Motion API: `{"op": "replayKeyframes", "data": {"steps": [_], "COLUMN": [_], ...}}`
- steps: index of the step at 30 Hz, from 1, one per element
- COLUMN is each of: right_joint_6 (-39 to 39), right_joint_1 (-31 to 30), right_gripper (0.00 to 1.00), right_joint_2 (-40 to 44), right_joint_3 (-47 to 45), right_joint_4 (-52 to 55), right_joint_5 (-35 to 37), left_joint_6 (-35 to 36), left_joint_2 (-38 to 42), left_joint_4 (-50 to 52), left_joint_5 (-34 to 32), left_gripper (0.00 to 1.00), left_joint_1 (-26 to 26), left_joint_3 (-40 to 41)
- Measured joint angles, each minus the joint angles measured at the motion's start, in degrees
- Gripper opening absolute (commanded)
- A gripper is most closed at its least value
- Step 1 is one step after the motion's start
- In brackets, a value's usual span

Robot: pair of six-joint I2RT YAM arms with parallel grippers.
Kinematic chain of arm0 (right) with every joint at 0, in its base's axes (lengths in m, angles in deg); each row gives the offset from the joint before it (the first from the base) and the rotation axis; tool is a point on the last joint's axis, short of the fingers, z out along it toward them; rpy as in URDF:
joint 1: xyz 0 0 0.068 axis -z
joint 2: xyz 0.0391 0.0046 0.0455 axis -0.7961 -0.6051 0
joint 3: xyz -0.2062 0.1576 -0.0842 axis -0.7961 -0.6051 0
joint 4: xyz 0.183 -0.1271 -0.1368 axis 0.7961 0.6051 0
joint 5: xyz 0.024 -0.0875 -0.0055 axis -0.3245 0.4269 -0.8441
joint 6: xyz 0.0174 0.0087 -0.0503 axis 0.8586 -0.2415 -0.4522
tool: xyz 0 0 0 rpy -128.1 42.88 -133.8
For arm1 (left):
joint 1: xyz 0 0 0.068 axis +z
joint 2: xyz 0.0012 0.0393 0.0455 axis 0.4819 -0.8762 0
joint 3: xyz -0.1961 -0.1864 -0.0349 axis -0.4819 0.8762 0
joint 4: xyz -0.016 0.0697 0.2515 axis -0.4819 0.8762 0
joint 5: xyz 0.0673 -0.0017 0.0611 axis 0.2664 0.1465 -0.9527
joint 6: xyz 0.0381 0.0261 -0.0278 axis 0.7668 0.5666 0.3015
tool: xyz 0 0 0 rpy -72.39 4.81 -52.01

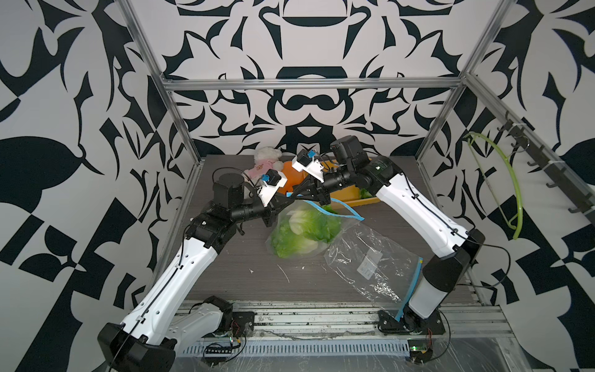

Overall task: Put the chinese cabbages into a zipper bag and zip it
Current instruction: Zip the zipper on the zipper food storage bag.

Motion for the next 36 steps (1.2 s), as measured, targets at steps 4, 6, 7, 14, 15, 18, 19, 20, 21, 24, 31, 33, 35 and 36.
{"op": "replayKeyframes", "data": {"steps": [4,6,7,14,15,18,19,20,21,24,31,33,35,36], "right_joint_6": [0.3,0.4,0.3,0.6,0.7,0.8,0.9,1.0,1.0,1.2,1.3,1.3,1.3,1.3], "right_joint_1": [0.0,0.0,0.0,0.1,0.2,0.2,0.2,0.2,0.2,0.2,0.2,0.2,0.2,0.2], "right_gripper": [0.2,0.22,0.23,0.21,0.21,0.21,0.22,0.22,0.23,0.24,0.2,0.19,0.19,0.23], "right_joint_2": [0.4,0.8,1.0,1.4,1.4,1.4,1.4,1.3,1.3,0.9,0.0,0.0,0.0,0.0], "right_joint_3": [0.0,0.0,0.0,0.0,0.0,0.0,0.0,0.0,0.0,0.0,0.0,0.0,0.0,0.0], "right_joint_4": [-0.1,-0.5,-0.7,-1.1,-1.1,-1.1,-1.1,-1.1,-1.1,-1.0,-0.9,-0.9,-0.9,-0.9], "right_joint_5": [0.0,0.0,-0.1,-0.5,-0.7,-1.2,-1.3,-1.5,-1.7,-2.4,-3.2,-3.2,-3.2,-3.2], "left_joint_6": [0.1,0.1,0.2,0.3,0.3,0.3,0.3,0.3,0.4,0.5,0.5,0.5,0.5,0.5], "left_joint_2": [0.0,0.0,0.0,0.0,0.0,0.0,0.0,0.0,0.0,0.0,0.0,0.0,0.0,0.0], "left_joint_4": [-0.6,-0.4,-0.4,-0.4,-0.3,-0.2,-0.1,0.0,0.1,0.3,0.5,0.5,0.5,0.5], "left_joint_5": [0.0,0.0,0.0,0.0,0.0,0.0,0.0,0.0,0.0,0.0,-0.2,-0.2,-0.2,-0.2], "left_gripper": [0.0,0.0,0.0,0.0,0.0,0.0,0.0,0.0,0.0,0.0,0.0,0.0,0.0,0.0], "left_joint_1": [0.0,0.0,0.0,0.0,0.0,0.0,0.0,0.0,0.0,0.0,0.0,0.0,0.0,0.0], "left_joint_3": [0.0,0.0,0.0,0.0,0.0,0.0,0.0,0.0,0.0,0.0,0.0,0.0,0.0,0.0]}}
